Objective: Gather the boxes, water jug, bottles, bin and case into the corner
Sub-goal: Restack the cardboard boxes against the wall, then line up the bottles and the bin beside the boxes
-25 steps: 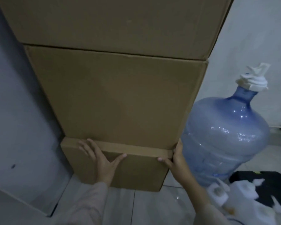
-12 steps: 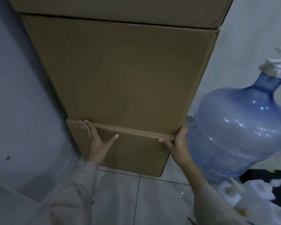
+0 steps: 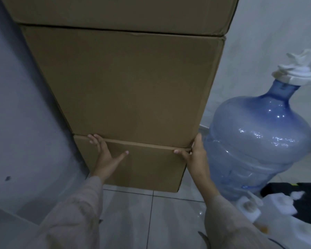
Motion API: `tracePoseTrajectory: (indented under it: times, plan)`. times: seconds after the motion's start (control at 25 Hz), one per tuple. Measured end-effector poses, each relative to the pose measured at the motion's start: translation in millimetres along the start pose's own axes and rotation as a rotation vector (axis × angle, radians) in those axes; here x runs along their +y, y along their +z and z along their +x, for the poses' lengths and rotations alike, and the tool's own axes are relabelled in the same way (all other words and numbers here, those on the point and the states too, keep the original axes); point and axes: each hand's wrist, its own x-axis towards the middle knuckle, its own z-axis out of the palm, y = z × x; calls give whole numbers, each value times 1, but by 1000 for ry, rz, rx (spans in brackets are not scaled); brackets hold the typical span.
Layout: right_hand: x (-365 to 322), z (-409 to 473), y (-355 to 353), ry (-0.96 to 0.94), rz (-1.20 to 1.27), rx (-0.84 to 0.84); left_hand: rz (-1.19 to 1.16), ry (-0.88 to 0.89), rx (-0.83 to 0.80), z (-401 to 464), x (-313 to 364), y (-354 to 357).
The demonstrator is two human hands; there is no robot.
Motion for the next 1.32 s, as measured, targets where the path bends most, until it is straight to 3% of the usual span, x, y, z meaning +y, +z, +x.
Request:
tracePoseTrajectory:
  times: [0.16,0.32,0.4,0.52,0.6,0.68,0.8,0.92,1.04,1.16,1.32]
  plan:
    - [-7,-2,2,74,-12,-37,31,-114,-25,-3,19,2]
    - [-13,-6,-19,26,-132,2,-9,-184,-232,-38,58,37]
    - [-25,-3,-49,-126,-169,201,-89,-70,-264,-64,81,64]
    - [-41,5,-104,-249,-205,646,-201,209,-209,-98,104,99]
    - [-38,5,-136,-149,-213,889,-192,289,-280,-105,121,113]
    - [-27,4,-163,54,-183,1010,-168,346,-315,-98,138,122]
    - [-4,6,-204,278,-37,919,-123,473,-267,-86,171,136]
    - [17,4,-233,465,165,622,-188,621,-383,-81,191,175]
    - [31,3,-240,609,450,381,-152,479,-589,-78,195,219]
    - [29,13,-236,604,642,294,-133,481,-518,-64,186,240]
    - [25,24,-183,588,655,304,-253,397,-364,-29,188,238]
